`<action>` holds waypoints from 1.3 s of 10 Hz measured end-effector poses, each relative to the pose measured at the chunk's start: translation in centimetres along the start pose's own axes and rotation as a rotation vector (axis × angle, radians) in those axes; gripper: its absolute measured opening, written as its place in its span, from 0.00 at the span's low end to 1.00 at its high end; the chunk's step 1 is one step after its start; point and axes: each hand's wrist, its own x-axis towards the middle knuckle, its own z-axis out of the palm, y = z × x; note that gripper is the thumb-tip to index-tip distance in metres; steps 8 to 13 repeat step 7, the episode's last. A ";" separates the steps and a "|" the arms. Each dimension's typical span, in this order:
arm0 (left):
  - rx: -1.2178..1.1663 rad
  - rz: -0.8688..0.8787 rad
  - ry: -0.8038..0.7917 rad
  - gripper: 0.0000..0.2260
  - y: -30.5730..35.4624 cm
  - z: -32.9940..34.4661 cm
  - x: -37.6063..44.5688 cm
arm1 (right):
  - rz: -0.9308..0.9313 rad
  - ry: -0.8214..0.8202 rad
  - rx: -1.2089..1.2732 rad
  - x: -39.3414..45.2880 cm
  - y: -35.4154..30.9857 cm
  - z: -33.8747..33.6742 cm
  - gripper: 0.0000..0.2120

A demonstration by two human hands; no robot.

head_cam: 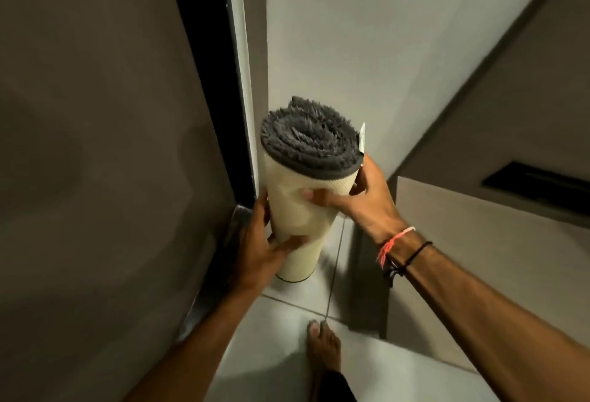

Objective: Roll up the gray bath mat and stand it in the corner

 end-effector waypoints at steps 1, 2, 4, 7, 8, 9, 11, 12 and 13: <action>0.039 -0.002 0.032 0.47 -2.2 0.5 5.5 | 0.020 -0.035 -0.026 6.3 2.6 0.2 0.42; 0.132 0.013 0.076 0.45 -5.4 1.2 10.7 | 0.050 -0.090 -0.019 12.3 6.0 0.1 0.40; 0.393 -0.012 0.218 0.44 -10.5 2.6 16.4 | 0.078 -0.133 0.012 19.4 12.6 1.2 0.44; 0.719 -0.024 0.166 0.47 -10.0 1.6 19.0 | 0.090 -0.059 -0.108 21.4 15.1 2.2 0.43; 0.719 -0.024 0.166 0.47 -10.0 1.6 19.0 | 0.090 -0.059 -0.108 21.4 15.1 2.2 0.43; 0.719 -0.024 0.166 0.47 -10.0 1.6 19.0 | 0.090 -0.059 -0.108 21.4 15.1 2.2 0.43; 0.719 -0.024 0.166 0.47 -10.0 1.6 19.0 | 0.090 -0.059 -0.108 21.4 15.1 2.2 0.43; 0.719 -0.024 0.166 0.47 -10.0 1.6 19.0 | 0.090 -0.059 -0.108 21.4 15.1 2.2 0.43; 0.719 -0.024 0.166 0.47 -10.0 1.6 19.0 | 0.090 -0.059 -0.108 21.4 15.1 2.2 0.43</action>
